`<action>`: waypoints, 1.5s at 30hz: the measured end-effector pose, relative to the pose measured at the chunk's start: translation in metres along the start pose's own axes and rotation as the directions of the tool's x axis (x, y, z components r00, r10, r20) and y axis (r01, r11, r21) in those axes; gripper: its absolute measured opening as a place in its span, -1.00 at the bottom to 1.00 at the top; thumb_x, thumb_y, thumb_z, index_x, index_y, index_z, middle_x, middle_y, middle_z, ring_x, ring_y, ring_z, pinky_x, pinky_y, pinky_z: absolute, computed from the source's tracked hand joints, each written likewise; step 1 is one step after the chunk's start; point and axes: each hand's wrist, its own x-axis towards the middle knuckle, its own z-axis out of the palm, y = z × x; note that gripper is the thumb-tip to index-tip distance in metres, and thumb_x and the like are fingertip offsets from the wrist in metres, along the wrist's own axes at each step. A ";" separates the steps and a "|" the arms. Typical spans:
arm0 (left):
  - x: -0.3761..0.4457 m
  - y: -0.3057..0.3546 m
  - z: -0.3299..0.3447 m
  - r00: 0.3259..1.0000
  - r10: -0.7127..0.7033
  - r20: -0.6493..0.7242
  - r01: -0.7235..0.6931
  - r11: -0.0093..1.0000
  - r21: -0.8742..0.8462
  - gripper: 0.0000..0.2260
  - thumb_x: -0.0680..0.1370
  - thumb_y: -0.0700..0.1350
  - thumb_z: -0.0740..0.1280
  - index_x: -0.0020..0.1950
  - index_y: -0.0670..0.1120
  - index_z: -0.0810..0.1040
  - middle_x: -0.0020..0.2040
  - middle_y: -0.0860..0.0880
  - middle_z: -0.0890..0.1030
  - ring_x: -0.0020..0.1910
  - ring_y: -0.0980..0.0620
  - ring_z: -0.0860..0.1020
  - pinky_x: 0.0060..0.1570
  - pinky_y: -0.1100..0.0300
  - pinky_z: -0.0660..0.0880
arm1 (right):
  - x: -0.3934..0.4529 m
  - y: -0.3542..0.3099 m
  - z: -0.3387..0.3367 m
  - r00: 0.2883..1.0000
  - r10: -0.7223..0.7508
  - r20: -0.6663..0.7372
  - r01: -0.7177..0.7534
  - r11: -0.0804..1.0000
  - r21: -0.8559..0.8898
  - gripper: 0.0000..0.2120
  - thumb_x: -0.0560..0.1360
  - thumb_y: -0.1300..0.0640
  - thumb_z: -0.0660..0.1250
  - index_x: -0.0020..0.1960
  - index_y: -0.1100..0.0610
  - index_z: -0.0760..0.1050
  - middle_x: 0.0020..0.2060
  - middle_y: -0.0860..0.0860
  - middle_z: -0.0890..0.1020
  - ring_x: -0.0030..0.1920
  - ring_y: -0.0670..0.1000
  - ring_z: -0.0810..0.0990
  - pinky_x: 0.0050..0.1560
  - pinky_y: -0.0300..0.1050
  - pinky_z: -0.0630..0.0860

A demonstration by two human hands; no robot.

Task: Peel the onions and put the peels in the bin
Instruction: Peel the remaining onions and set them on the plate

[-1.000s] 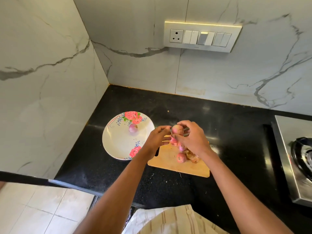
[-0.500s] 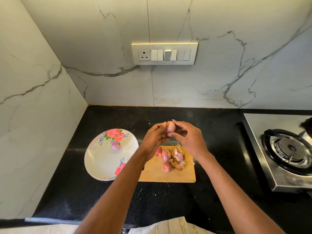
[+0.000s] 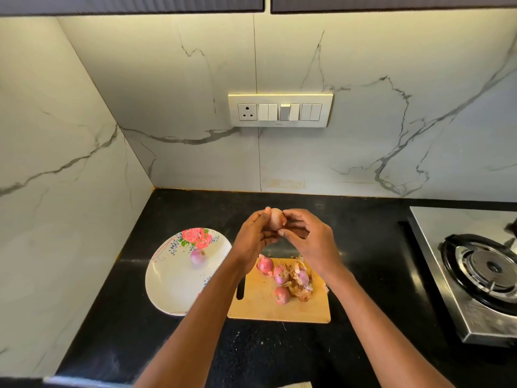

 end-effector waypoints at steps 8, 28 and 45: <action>0.002 0.001 -0.007 1.000 -0.007 -0.018 0.006 0.998 -0.063 -0.62 0.72 0.07 0.13 0.31 -0.15 0.56 0.20 -0.20 0.63 0.13 -0.07 0.63 0.11 0.18 0.59 | 0.004 -0.004 0.002 0.998 0.008 -0.069 -0.001 0.995 0.095 -0.72 0.45 0.11 0.53 0.15 0.07 0.68 0.00 -0.12 0.71 0.04 -0.18 0.68 0.05 -0.32 0.60; -0.001 0.000 -0.006 0.988 0.156 0.017 -0.156 0.988 0.003 -0.61 0.57 0.04 0.32 0.37 -0.04 0.51 0.25 -0.11 0.60 0.19 -0.07 0.64 0.16 0.13 0.60 | 0.019 -0.010 0.003 0.985 -0.083 -0.152 0.069 0.993 -0.091 -0.93 0.55 0.10 0.44 0.03 0.03 0.66 -0.11 -0.17 0.68 -0.05 -0.15 0.65 -0.06 -0.35 0.57; 0.001 -0.010 -0.019 0.992 0.129 -0.013 -0.130 0.988 -0.081 -0.70 0.68 -0.09 0.23 0.42 -0.02 0.46 0.32 -0.10 0.57 0.31 -0.09 0.57 0.25 0.13 0.57 | 0.011 -0.004 0.004 0.937 0.347 -0.024 -0.322 0.892 0.319 -0.88 0.63 0.13 0.34 0.05 0.11 0.65 -0.13 0.01 0.70 -0.13 -0.07 0.67 -0.13 -0.22 0.62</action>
